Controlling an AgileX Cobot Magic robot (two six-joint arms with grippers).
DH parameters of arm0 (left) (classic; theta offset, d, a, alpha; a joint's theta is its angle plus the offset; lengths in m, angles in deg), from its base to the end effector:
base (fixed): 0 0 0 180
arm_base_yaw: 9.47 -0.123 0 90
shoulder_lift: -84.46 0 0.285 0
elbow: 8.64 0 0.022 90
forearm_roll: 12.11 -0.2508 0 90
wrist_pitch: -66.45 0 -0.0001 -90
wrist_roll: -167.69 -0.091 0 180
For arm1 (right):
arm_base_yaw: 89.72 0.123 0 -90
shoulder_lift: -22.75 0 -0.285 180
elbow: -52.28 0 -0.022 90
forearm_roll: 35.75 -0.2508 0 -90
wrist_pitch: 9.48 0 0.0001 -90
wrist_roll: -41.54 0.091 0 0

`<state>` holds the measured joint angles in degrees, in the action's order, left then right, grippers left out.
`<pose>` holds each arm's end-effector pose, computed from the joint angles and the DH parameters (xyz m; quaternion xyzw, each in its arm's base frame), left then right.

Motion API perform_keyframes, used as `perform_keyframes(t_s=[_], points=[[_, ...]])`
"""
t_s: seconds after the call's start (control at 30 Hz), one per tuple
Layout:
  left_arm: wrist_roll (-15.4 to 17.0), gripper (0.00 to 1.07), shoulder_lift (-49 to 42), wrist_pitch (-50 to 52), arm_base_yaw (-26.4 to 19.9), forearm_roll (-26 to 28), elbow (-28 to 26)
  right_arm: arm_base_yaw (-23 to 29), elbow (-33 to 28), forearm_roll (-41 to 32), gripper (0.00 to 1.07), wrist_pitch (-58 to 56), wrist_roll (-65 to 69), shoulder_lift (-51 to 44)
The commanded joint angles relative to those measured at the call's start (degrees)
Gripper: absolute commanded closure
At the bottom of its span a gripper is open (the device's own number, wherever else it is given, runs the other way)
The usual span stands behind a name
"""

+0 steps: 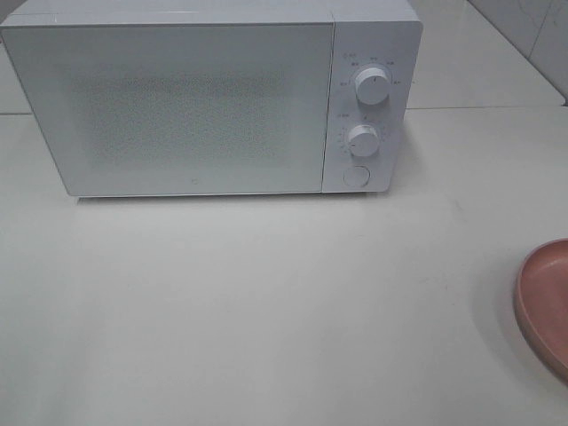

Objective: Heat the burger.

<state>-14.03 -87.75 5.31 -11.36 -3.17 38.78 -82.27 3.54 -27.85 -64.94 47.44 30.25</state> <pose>-0.0076 -0.0126 0.2831 0.0028 0.8471 -0.0612 0.5279 -0.0008 -0.0105 0.2847 -0.0116 0.8255 -0.0033 0.5642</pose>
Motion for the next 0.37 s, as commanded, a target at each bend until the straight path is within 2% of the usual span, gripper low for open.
perform_keyframes(t_s=[0.03, 0.37], points=[[0.1, 0.06, -1.4, 0.1, -0.1, 0.5, 0.2, -0.2, -0.1, 0.4, 0.31, 0.3, -0.3, -1.4], [0.2, 0.06, -1.6, 0.1, -0.1, 0.7, 0.2, -0.2, -0.1, 0.3, 0.31, 0.3, -0.3, -1.3]])
